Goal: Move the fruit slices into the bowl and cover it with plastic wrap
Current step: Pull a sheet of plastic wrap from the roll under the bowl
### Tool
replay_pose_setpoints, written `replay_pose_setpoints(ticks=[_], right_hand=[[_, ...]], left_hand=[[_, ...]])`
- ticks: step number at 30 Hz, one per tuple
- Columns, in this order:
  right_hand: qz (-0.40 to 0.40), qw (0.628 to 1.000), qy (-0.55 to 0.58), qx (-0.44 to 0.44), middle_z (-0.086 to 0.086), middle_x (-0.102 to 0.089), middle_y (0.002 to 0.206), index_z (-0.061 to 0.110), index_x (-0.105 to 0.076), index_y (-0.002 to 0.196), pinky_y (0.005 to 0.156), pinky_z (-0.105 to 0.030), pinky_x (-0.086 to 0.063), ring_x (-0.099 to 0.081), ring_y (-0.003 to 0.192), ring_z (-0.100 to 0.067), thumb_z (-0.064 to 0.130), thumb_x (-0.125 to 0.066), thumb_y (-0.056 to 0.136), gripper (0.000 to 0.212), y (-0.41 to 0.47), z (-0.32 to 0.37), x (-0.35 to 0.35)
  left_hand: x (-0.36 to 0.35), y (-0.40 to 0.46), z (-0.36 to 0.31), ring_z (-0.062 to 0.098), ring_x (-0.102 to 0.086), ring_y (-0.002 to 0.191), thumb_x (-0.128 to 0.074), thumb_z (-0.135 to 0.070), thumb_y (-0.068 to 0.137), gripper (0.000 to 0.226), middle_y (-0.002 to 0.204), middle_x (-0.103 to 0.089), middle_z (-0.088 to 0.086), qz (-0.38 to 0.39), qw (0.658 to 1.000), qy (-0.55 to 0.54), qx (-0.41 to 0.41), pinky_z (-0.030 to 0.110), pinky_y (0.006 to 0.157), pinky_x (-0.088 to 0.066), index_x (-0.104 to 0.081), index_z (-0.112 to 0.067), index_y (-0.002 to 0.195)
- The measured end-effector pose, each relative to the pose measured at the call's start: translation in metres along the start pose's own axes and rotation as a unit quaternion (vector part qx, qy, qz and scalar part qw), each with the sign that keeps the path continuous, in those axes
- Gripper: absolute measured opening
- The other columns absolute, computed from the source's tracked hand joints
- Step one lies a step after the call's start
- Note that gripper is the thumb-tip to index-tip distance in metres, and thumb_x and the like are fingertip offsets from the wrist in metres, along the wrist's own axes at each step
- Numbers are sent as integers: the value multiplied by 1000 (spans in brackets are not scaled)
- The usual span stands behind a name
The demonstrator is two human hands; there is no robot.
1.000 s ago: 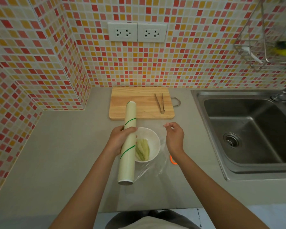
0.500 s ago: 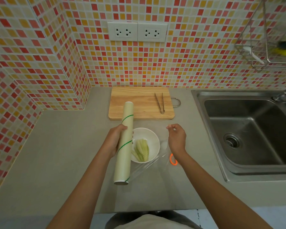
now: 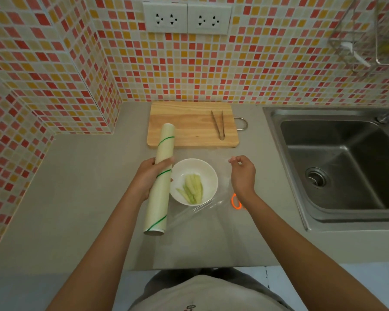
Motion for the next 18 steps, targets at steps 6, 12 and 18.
replay_pose_setpoints(ticks=[6, 12, 18], right_hand=[[-4, 1000, -16, 6, 4, -62, 88, 7, -66, 87, 64, -2, -37, -52, 77, -2, 12, -49, 95, 19, -4, -1, -3], [3, 996, -88, 21, -7, -65, 84, 2, -64, 91, 66, -29, -41, -53, 72, -17, 18, -48, 96, 23, -4, -4, -3], [21, 987, -159, 4, -12, -67, 89, 4, -63, 94, 68, -33, -44, -57, 76, -25, 22, -45, 98, 25, -6, -17, -8]], left_hand=[[11, -5, 0, 16, -70, 70, -84, -30, 66, 40, 89, -73, 3, -57, 997, 26, -44, 30, 58, -56, -69, -17, 101], [14, -3, 6, 17, -62, 72, -67, -21, 83, 11, 83, -68, 3, -63, 993, 68, -73, 28, 62, -50, -68, -16, 94], [12, 1, 18, 21, -64, 74, -63, -26, 86, 21, 90, -69, 8, -62, 993, 83, -61, 35, 67, -51, -66, -13, 101]])
Point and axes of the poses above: each hand's wrist, its own y-axis towards the middle knuckle, its own x-axis out of the back of the hand, z = x × y, the point moved 6 cm from there along y, towards the middle knuckle
